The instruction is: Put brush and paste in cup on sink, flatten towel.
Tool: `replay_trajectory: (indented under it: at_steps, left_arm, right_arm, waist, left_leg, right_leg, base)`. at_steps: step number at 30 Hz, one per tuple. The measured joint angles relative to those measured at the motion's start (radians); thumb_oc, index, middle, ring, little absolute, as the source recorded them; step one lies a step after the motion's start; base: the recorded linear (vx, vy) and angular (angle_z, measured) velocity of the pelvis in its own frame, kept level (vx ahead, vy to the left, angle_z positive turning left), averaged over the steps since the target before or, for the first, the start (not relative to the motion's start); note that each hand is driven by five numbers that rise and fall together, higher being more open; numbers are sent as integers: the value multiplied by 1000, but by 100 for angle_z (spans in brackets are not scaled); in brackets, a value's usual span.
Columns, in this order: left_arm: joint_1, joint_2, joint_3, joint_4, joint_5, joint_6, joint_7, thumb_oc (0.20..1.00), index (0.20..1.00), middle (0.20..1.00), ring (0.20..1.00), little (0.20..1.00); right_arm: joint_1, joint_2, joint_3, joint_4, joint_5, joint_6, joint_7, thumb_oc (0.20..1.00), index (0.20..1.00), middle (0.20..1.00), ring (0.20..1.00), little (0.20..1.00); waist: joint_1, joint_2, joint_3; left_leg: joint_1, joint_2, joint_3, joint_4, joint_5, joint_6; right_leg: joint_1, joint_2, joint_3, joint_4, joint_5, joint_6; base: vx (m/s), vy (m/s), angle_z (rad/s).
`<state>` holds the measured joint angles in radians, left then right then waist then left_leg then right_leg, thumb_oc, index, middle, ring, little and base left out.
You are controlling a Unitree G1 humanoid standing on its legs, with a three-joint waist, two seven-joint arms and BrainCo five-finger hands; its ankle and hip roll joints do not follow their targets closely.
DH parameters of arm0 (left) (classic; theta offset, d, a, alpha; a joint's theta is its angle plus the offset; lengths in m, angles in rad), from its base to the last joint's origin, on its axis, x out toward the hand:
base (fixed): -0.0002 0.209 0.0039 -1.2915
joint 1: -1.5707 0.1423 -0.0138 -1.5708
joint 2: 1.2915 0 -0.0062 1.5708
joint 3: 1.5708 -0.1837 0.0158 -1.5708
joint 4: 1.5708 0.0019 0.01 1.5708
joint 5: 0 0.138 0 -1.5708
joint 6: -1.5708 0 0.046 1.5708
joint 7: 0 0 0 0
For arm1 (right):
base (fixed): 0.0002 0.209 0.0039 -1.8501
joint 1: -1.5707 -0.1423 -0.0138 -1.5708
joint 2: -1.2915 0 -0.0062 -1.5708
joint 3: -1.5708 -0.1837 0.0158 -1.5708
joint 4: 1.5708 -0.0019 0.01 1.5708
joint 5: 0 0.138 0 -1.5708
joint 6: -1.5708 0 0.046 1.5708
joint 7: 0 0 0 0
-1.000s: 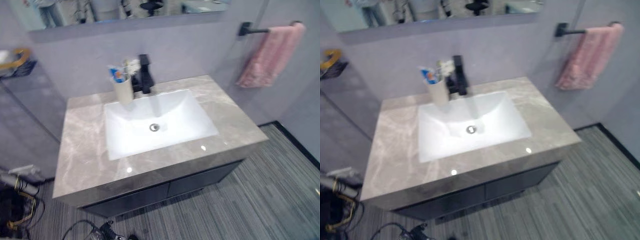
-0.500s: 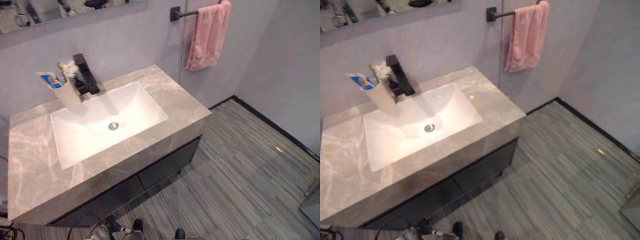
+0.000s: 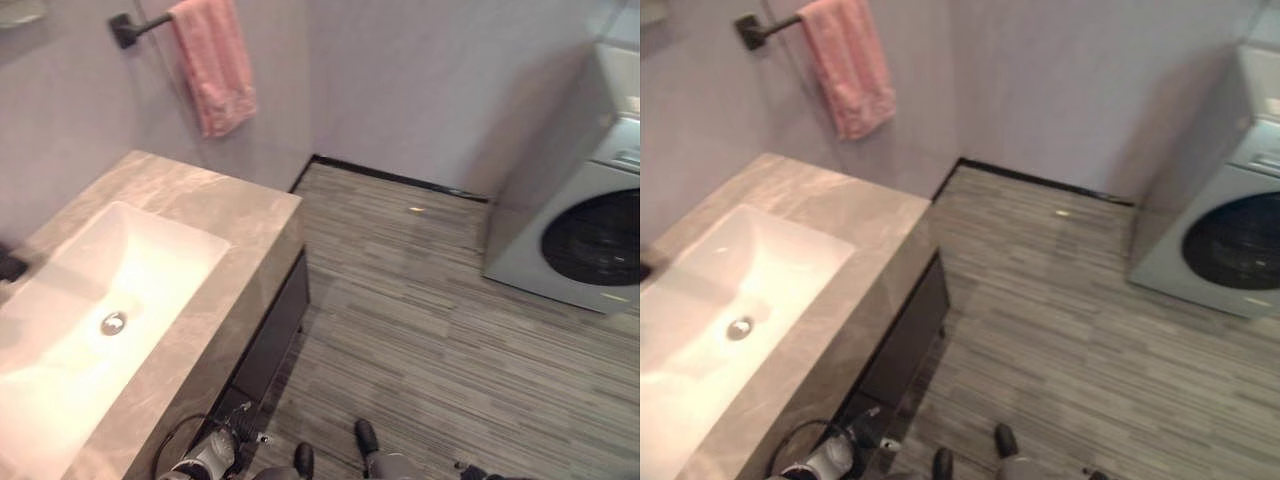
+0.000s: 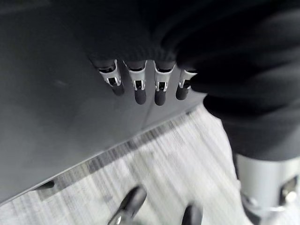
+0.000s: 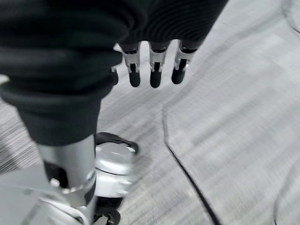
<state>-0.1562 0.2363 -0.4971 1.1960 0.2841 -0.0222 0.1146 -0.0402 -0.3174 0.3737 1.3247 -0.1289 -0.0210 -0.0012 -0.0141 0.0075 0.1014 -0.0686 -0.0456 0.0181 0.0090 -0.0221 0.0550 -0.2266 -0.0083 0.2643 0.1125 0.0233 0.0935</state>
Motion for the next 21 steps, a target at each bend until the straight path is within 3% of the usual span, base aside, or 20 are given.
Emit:
replay_trajectory:
  at_steps: [1,2,3,4,5,6,7,9,11,14,17,19,20,21]
  left_arm:
    - [4,5,-7,-13,-1,1,1,1000,1000,1000,1000,1000]
    - [23,38,-31,-43,-1,-1,8,1000,1000,1000,1000,1000]
    - [12,33,-30,-48,3,5,6,1000,1000,1000,1000,1000]
    - [12,37,-38,-101,12,2,4,1000,1000,1000,1000,1000]
    - [26,56,-48,-165,20,-3,6,1000,1000,1000,1000,1000]
    - [72,112,-47,-250,42,-34,13,1000,1000,1000,1000,1000]
    - [77,121,-28,-242,44,-40,13,1000,1000,1000,1000,1000]
    - [88,100,32,-191,35,-44,13,1000,1000,1000,1000,1000]
    - [80,69,49,-122,15,-41,11,1000,1000,1000,1000,1000]
    - [79,49,43,-105,1,-39,12,1000,1000,1000,1000,1000]
    - [71,48,42,-99,0,-40,14,1000,1000,1000,1000,1000]
    - [72,56,58,-107,-11,-41,19,1000,1000,1000,1000,1000]
    - [76,59,93,-120,-47,-41,23,1000,1000,1000,1000,1000]
    - [78,58,94,-121,-52,-41,25,1000,1000,1000,1000,1000]
  right_arm:
    - [-6,12,1,4,0,3,-5,1000,1000,1000,1000,1000]
    - [-56,45,1,28,0,7,-14,1000,1000,1000,1000,1000]
    - [-70,35,6,0,-3,3,-23,1000,1000,1000,1000,1000]
    - [-63,17,6,-16,-4,10,-32,1000,1000,1000,1000,1000]
    - [-56,0,6,-28,-4,19,-33,1000,1000,1000,1000,1000]
    - [-41,-11,1,-85,-3,11,-36,1000,1000,1000,1000,1000]
    - [-32,-17,1,-118,1,-1,-38,1000,1000,1000,1000,1000]
    - [-26,-24,1,-160,20,-22,-40,1000,1000,1000,1000,1000]
    - [-21,-24,2,-162,44,-28,-40,1000,1000,1000,1000,1000]
    - [-5,-29,-10,-154,88,-27,-40,1000,1000,1000,1000,1000]
    - [15,-24,-22,-155,118,-27,-39,1000,1000,1000,1000,1000]
    - [26,-22,-43,-155,165,-39,-37,1000,1000,1000,1000,1000]
    - [26,-20,-71,-136,200,-49,-34,1000,1000,1000,1000,1000]
    - [25,-20,-74,-125,205,-49,-34,1000,1000,1000,1000,1000]
  waist:
    - [7,-16,-1]
    - [73,-32,3]
    - [50,-16,10]
    - [60,1,16]
    - [81,7,18]
    - [102,-10,14]
    - [89,-12,10]
    - [79,6,0]
    - [72,19,-16]
    - [57,25,-25]
    - [56,-3,-25]
    - [57,-30,-13]
    - [70,-53,-4]
    - [75,-60,-1]
  left_leg:
    - [-5,11,52,19,4,-9]
    - [-23,44,160,25,-9,-6]
    - [-32,63,158,30,-7,-8]
    - [-25,77,160,26,-4,-12]
    - [-5,89,186,19,-3,-13]
    - [40,96,226,9,-20,-35]
    - [58,100,236,8,-24,-47]
    - [67,126,215,19,-17,-54]
    - [66,152,185,39,-16,-57]
    - [42,182,169,83,1,-95]
    - [5,184,128,157,22,-126]
    - [-64,192,77,314,48,-182]
    - [-129,190,15,451,87,-225]
    - [-147,186,8,473,78,-228]
  right_leg:
    - [-20,-7,-62,9,17,-21]
    - [-62,-50,-312,-10,8,-42]
    - [-43,-81,-417,-6,-10,-34]
    - [-8,-133,-599,10,-33,-37]
    - [21,-164,-706,32,-46,-21]
    - [82,-185,-678,55,-34,10]
    - [109,-159,-643,21,-39,-14]
    - [130,-120,-600,0,-33,-24]
    - [155,-87,-591,-38,-28,-37]
    - [159,-52,-573,-59,-36,-44]
    - [178,-43,-555,-89,-32,-66]
    - [193,-25,-518,-95,-37,-111]
    - [210,-27,-507,-107,-31,-128]
    - [214,-26,-506,-115,-23,-139]
  base:
    - [-98,2,-185]
    - [-40,31,-162]
    - [-32,46,-137]
    - [-3,37,-27]
    - [17,-44,-86]
    - [37,-87,-104]
    - [69,-115,-87]
    - [54,-69,-35]
    - [69,-118,-28]
    - [81,-206,-1]
    - [-13,-169,10]
    - [6,-63,2]
    - [46,-3,-10]
    - [61,31,-20]
